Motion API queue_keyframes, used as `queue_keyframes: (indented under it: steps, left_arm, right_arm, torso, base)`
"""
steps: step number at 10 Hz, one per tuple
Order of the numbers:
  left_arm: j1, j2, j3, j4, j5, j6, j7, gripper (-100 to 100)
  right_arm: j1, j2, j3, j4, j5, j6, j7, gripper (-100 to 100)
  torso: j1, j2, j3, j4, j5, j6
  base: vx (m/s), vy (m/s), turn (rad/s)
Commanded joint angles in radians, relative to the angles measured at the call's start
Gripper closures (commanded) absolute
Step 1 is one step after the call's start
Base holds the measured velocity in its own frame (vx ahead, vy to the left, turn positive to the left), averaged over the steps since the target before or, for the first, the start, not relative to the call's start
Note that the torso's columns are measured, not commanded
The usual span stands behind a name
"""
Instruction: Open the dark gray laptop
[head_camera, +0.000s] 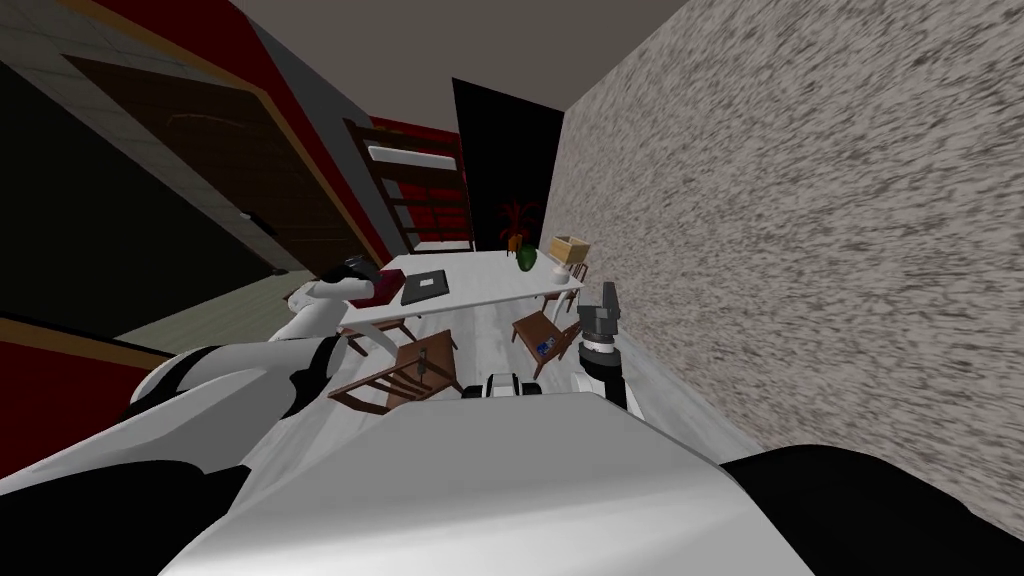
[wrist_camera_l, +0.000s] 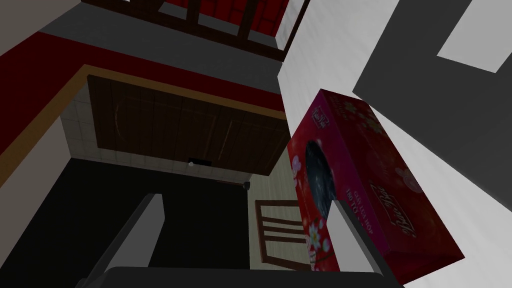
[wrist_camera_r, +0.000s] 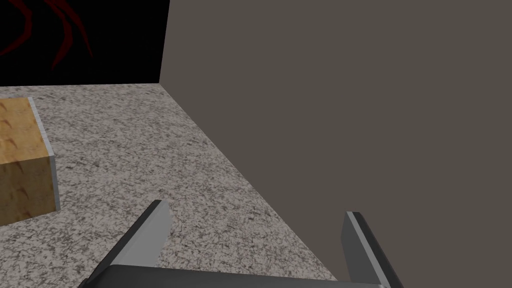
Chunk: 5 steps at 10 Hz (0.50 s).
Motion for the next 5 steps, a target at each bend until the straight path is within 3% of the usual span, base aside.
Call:
queue_keyframes:
  steps: [1,2,4,5]
  left_arm:
    - [-0.001,0.003,-0.051,-0.002,0.004,0.003,0.015,-100]
    - [0.013,0.029,-0.087,-0.034,0.047,0.019,0.066,-100]
    - [0.013,0.029,-0.146,-0.034,0.047,0.019,0.074,-100]
    - [0.028,0.056,-0.183,-0.067,0.09,0.034,0.12,-100]
  right_arm:
    - [0.0,0.0,0.0,0.0,0.0,0.0,0.0,0]
    - [0.0,0.0,0.0,0.0,0.0,0.0,0.0,0]
    - [0.0,0.0,0.0,0.0,0.0,0.0,0.0,0]
    - [0.0,0.0,0.0,0.0,0.0,0.0,0.0,0]
  torso:
    - [0.0,0.001,0.0,0.0,0.0,0.0]
    - [0.001,0.001,0.001,0.0,0.0,-0.001]
    - [-0.001,-0.001,-0.001,0.0,0.0,0.0]
    - [0.0,-0.001,-0.001,0.0,0.0,0.0]
  base:
    - [0.002,-0.005,-0.026]
    - [0.028,-0.022,0.141]
    - [0.037,-0.029,0.063]
    - [0.047,-0.044,0.122]
